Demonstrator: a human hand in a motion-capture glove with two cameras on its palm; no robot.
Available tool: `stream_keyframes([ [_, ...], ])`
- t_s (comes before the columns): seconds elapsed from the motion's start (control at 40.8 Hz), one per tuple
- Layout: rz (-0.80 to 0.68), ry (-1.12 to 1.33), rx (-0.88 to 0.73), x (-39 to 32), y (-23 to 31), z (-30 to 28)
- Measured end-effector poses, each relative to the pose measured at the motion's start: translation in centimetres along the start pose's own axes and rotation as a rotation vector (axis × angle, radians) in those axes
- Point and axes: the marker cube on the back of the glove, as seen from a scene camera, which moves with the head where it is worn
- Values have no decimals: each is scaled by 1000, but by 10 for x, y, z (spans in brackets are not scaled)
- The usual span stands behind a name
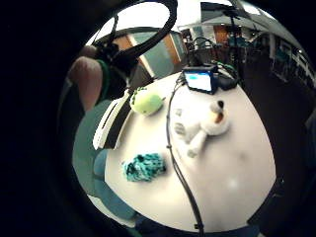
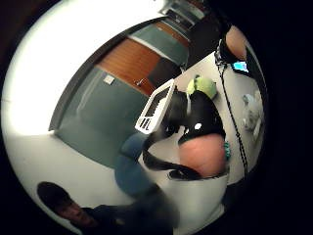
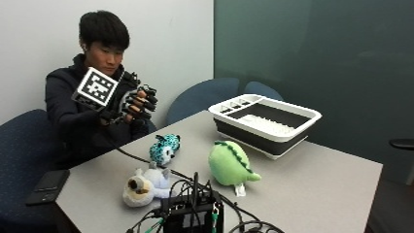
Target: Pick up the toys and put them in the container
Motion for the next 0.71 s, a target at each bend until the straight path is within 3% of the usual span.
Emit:
stream_keyframes([
  [0.221,6,16,-145,-36,-13,12],
  [0.392,-51,94,-452,-63,-39,27],
  [0.515,-93,271,-645,-72,-60,42],
  [0.711,-140,599,-802,-89,-82,91],
])
